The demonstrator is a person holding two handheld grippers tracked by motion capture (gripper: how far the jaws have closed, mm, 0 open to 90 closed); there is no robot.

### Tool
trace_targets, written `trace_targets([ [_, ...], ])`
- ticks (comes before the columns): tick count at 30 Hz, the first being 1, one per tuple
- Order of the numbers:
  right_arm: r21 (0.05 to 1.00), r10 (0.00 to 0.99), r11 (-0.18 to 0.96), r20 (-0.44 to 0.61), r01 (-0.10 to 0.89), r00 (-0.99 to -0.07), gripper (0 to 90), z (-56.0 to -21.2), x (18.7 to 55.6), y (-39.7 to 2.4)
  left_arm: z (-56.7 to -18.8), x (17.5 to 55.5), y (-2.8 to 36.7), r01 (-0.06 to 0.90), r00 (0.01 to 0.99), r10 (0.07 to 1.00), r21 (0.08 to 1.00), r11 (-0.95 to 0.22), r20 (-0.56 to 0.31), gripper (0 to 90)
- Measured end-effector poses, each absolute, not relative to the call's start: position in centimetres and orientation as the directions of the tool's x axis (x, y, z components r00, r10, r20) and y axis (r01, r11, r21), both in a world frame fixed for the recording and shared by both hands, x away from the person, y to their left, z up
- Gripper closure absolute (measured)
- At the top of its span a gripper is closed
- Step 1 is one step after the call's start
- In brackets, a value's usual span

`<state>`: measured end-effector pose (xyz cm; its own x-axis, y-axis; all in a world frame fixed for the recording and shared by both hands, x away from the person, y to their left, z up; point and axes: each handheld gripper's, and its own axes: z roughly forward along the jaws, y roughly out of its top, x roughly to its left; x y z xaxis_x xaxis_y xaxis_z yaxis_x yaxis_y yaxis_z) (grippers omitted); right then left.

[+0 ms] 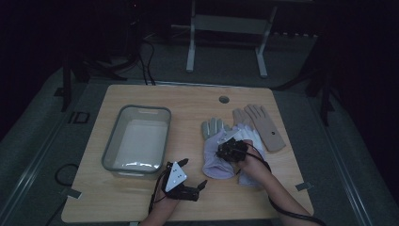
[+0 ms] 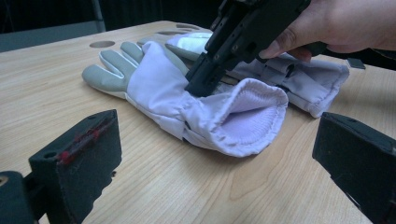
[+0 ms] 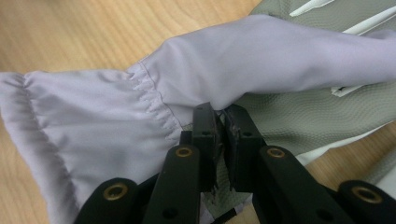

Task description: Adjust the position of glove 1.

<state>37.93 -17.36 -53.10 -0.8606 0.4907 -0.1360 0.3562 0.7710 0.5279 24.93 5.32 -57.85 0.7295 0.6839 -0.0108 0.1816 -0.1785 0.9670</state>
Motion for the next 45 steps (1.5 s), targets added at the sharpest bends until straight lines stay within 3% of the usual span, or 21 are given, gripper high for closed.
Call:
trace_targets([
  [8,0.542,0.47,0.77,-0.122,0.338,-0.874,72.7,-53.5,38.9,-17.0,-57.8,25.0,5.3,0.183,0.728,0.685,0.967,-0.176,-0.013,1.5],
  [13,0.551,0.495,0.743,-0.071,0.38,-0.866,54.5,-52.9,39.2,-17.1,-57.9,25.0,5.3,0.186,0.728,0.686,0.967,-0.174,-0.017,1.5],
  [16,0.579,0.498,0.72,-0.048,0.382,-0.866,52.0,-52.1,38.8,-17.7,-57.9,25.1,5.2,0.187,0.727,0.686,0.967,-0.174,-0.017,1.5],
  [24,0.648,0.537,0.672,-0.092,0.359,-0.839,50.9,-48.7,37.8,-21.5,-57.8,25.0,5.2,0.185,0.725,0.688,0.967,-0.177,-0.013,1.5],
  [30,0.658,0.6,0.633,-0.085,0.407,-0.796,53.3,-47.5,37.5,-25.8,-57.8,25.1,5.2,0.187,0.724,0.689,0.966,-0.178,-0.013,1.5],
  [40,0.645,0.612,0.633,-0.08,0.427,-0.787,53.4,-49.4,36.7,-29.6,-57.8,25.1,5.2,0.192,0.722,0.692,0.966,-0.176,-0.017,1.5],
  [45,0.585,0.605,0.665,-0.057,0.465,-0.794,51.4,-51.1,37.6,-30.0,-57.8,25.1,5.2,0.195,0.721,0.693,0.965,-0.175,-0.02,1.5],
])
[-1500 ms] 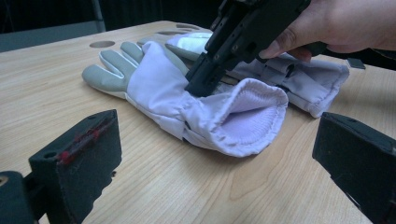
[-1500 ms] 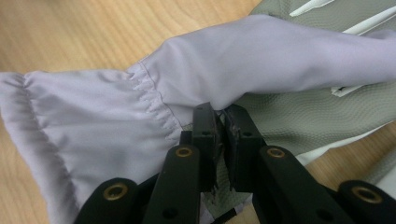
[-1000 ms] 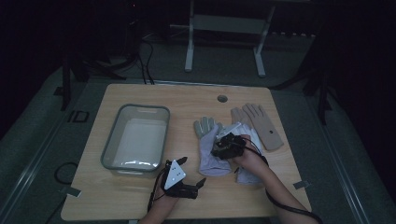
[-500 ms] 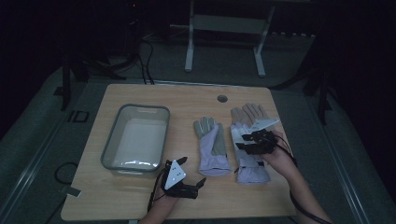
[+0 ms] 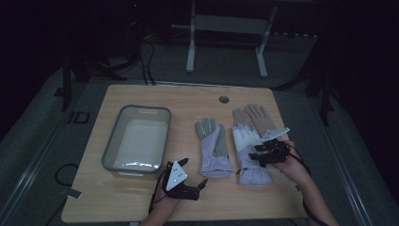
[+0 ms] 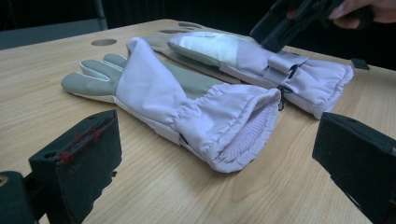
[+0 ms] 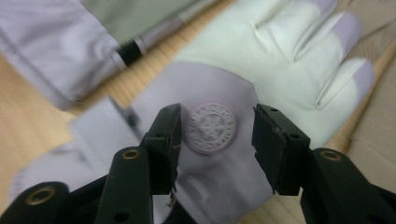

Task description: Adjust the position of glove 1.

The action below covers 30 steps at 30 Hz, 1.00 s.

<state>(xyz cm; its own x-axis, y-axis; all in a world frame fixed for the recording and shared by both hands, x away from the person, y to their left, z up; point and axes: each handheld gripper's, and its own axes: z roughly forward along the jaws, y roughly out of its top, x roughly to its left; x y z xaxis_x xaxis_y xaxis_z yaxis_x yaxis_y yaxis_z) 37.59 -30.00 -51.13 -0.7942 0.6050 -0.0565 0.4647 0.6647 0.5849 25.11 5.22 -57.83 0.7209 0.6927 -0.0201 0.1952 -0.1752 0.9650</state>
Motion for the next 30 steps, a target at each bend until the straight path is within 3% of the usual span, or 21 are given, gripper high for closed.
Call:
trace_targets([
  [5,0.544,0.598,0.693,-0.069,0.472,-0.799,51.0,-52.5,38.2,-29.3,-57.8,25.1,5.2,0.193,0.721,0.692,0.965,-0.179,-0.016,1.5],
  [8,0.55,0.606,0.681,-0.054,0.483,-0.794,60.8,-52.8,38.0,-29.2,-57.8,25.1,5.2,0.193,0.721,0.693,0.965,-0.18,-0.015,1.5],
  [17,0.572,0.674,0.633,-0.077,0.521,-0.734,71.8,-52.6,36.9,-28.8,-57.8,25.1,5.2,0.194,0.719,0.695,0.964,-0.182,-0.013,1.5],
  [20,0.594,0.699,0.599,-0.062,0.537,-0.712,76.1,-51.8,36.4,-29.0,-57.8,25.1,5.2,0.195,0.718,0.695,0.964,-0.181,-0.014,1.5],
  [30,0.671,0.722,0.534,-0.046,0.514,-0.691,77.0,-47.5,34.8,-29.6,-57.8,25.1,5.2,0.196,0.717,0.696,0.964,-0.18,-0.016,1.5],
])
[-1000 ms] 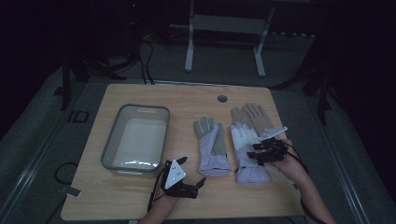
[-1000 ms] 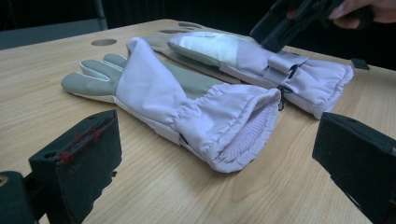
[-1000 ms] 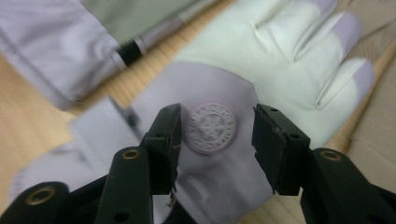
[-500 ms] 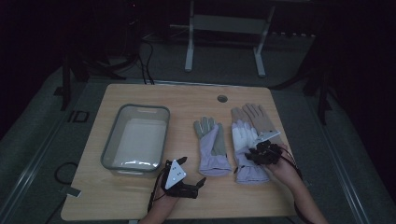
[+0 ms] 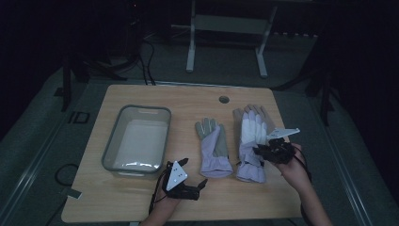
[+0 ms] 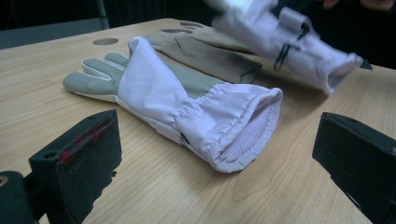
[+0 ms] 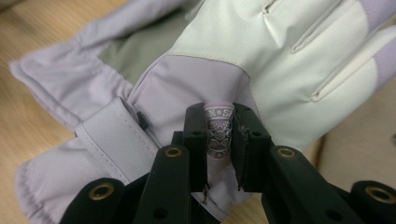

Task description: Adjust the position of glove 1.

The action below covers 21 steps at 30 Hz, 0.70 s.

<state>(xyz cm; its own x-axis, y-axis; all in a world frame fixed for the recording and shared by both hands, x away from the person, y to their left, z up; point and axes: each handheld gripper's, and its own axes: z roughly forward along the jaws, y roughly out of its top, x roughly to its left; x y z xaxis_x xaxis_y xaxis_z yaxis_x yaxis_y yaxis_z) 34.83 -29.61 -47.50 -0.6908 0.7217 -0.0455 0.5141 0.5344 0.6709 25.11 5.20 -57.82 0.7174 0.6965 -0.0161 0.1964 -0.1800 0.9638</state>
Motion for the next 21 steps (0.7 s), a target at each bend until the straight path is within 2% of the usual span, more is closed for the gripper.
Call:
trace_targets([
  [7,0.723,0.714,0.513,-0.062,0.462,-0.697,77.2,-43.6,34.5,-29.0,-57.8,25.1,5.2,0.198,0.716,0.697,0.964,-0.178,-0.019,1.5],
  [13,0.753,0.686,0.518,-0.081,0.407,-0.723,77.2,-40.4,34.9,-26.1,-57.8,25.1,5.2,0.196,0.716,0.698,0.965,-0.174,-0.019,1.5],
  [21,0.724,0.636,0.571,-0.093,0.386,-0.766,77.2,-40.1,35.9,-21.2,-57.8,25.0,5.2,0.185,0.721,0.693,0.966,-0.183,-0.007,1.5],
])
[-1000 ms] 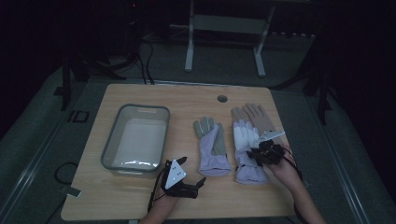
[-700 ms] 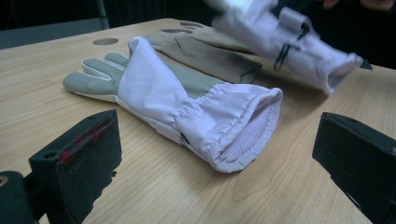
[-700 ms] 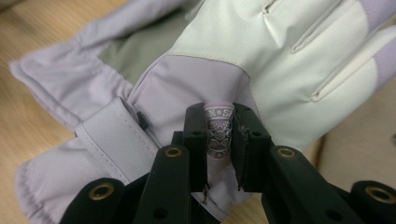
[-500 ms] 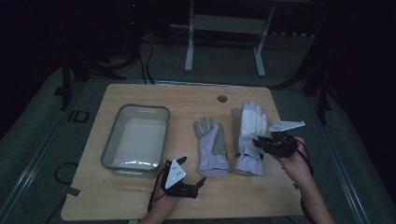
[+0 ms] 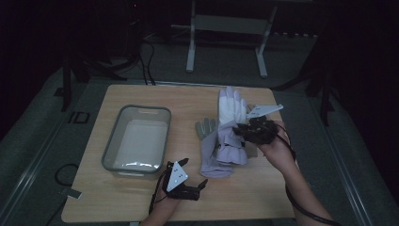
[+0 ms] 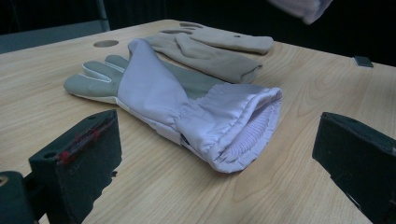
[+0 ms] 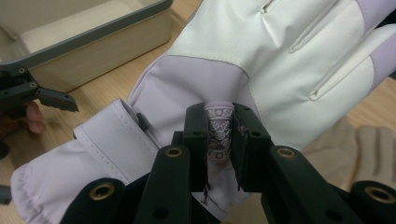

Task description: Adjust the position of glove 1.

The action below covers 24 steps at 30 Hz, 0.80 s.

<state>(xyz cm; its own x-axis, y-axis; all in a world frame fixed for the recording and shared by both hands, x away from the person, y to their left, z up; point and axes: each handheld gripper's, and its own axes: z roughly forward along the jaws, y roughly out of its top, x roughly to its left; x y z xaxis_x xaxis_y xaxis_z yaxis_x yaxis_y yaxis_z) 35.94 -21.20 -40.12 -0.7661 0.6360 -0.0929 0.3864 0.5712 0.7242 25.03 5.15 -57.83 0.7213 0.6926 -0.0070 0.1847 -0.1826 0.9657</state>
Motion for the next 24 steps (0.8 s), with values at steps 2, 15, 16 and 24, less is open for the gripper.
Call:
trace_targets([
  [2,0.714,0.627,0.583,-0.092,0.387,-0.774,77.2,-40.5,36.1,-20.3,-57.8,25.0,5.1,0.186,0.718,0.696,0.964,-0.19,-0.002,1.5],
  [15,0.619,0.631,0.631,-0.061,0.467,-0.773,76.9,-45.0,37.8,-16.6,-57.8,24.9,5.1,0.181,0.724,0.69,0.965,-0.189,-0.001,1.4],
  [16,0.61,0.637,0.633,-0.06,0.477,-0.769,76.9,-45.5,38.1,-16.4,-57.8,24.9,5.1,0.183,0.724,0.69,0.964,-0.192,0.0,1.4],
  [24,0.537,0.638,0.668,-0.06,0.514,-0.767,75.9,-49.0,39.5,-15.3,-57.8,24.9,5.1,0.185,0.721,0.693,0.965,-0.186,-0.005,1.5],
])
